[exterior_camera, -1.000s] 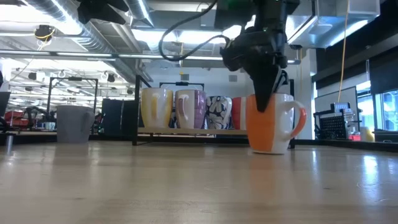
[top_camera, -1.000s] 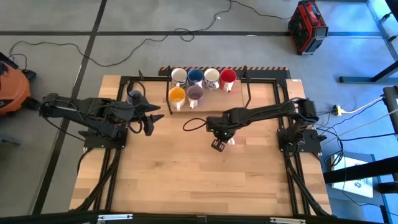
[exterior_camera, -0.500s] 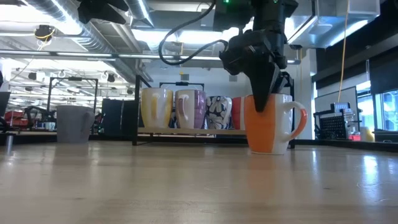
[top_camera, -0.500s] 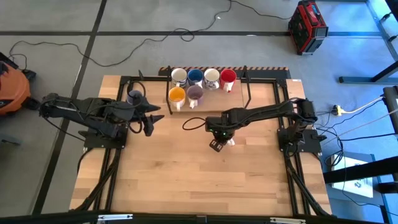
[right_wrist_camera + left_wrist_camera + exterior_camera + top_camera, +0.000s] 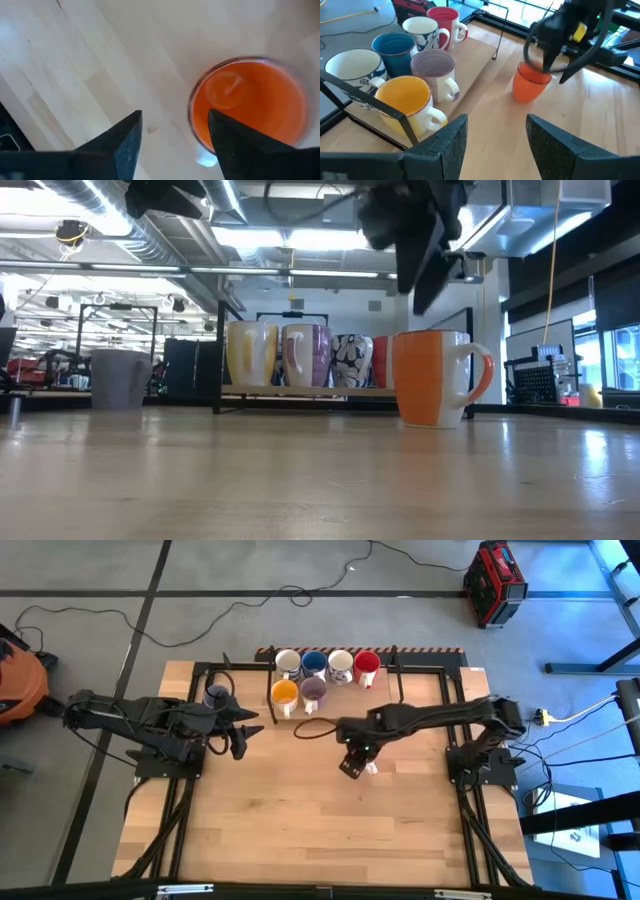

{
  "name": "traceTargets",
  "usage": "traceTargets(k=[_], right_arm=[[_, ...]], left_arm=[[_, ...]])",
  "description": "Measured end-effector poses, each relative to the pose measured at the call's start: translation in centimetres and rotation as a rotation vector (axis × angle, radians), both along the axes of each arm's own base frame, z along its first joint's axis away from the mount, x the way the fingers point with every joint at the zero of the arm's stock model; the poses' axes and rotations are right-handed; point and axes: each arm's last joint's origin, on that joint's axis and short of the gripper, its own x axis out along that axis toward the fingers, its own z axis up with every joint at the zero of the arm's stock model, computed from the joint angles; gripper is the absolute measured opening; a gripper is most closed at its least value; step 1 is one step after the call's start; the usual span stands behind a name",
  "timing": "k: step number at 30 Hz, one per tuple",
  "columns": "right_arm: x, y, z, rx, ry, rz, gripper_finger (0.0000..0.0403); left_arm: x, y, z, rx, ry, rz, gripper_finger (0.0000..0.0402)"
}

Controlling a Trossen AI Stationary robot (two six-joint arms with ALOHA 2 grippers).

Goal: Place coffee mugs
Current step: Put the orange mug on the shelf

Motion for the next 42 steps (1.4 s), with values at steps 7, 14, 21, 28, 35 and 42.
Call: traceTargets(k=[7,14,21,28,35,42], right_arm=[[-2.8,0.8,4.3,-0.116,-0.116,-0.004,0.0210],[-6.7,4.7,4.8,-0.245,-0.170,0.001,0.0210],[-9.2,9.2,-1.2,-0.412,-0.230,-0.065,0.0209],[-11.3,11.2,-7.3,-0.486,-0.425,-0.199,0.0209],[-12.6,10.4,-11.0,-0.544,-0.494,-0.264,0.0209],[-12.4,9.9,-12.8,-0.566,-0.516,-0.307,0.0209]], left_arm=[[0.0,0.0,0.0,0.004,-0.004,0.008,0.0196],[0.0,0.0,0.0,0.004,-0.005,0.009,0.0196],[0.0,0.0,0.0,0.003,-0.004,0.006,0.0196],[0.0,0.0,0.0,0.044,0.013,-0.014,0.0196],[0.0,0.0,0.0,0.048,0.014,-0.015,0.0196],[0.0,0.0,0.0,0.087,0.029,-0.029,0.0196]])
